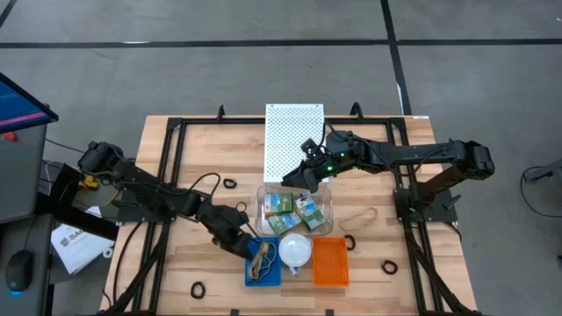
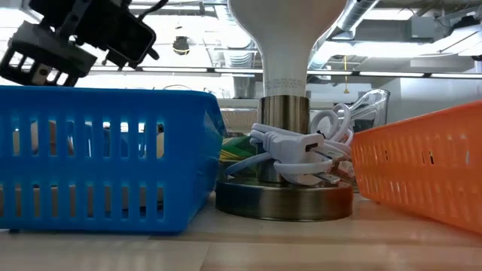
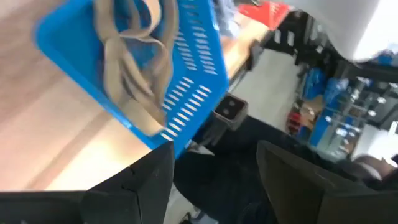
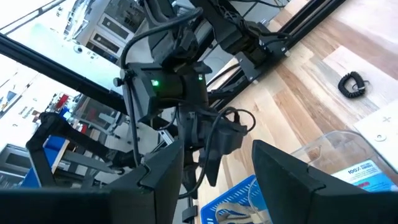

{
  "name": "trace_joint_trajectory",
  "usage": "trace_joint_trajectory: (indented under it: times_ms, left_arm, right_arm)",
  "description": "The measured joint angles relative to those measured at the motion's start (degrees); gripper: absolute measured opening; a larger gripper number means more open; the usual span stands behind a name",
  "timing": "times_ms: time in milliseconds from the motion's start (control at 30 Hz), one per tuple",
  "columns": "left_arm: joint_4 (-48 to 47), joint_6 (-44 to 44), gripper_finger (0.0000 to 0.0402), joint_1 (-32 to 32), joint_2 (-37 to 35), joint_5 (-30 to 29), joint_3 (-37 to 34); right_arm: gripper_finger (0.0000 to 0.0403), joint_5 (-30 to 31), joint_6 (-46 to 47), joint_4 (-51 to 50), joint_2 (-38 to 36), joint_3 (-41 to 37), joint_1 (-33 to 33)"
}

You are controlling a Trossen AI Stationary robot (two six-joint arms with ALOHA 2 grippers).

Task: Pick & Place Office Desk Supplies
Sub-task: Put the black rubberband into the blue bin, then put the brown rubberband into the blue bin

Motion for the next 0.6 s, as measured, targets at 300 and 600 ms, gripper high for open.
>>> trace_joint_trajectory:
  times_ms: [300,600]
  left_arm:
    - [0.4,2.7,0.0220,0.3,-1.2,1.2,0.0]
    - [-2.0,7.1,0.0223,1.9,-9.8,-2.5,0.0]
  right_arm:
    - [0.0187,-0.6,-1.5,-6.2,-1.0,0.0,-0.1]
    - [0.0187,10.6,-2.6,-31.5,-8.6,0.0,0.3]
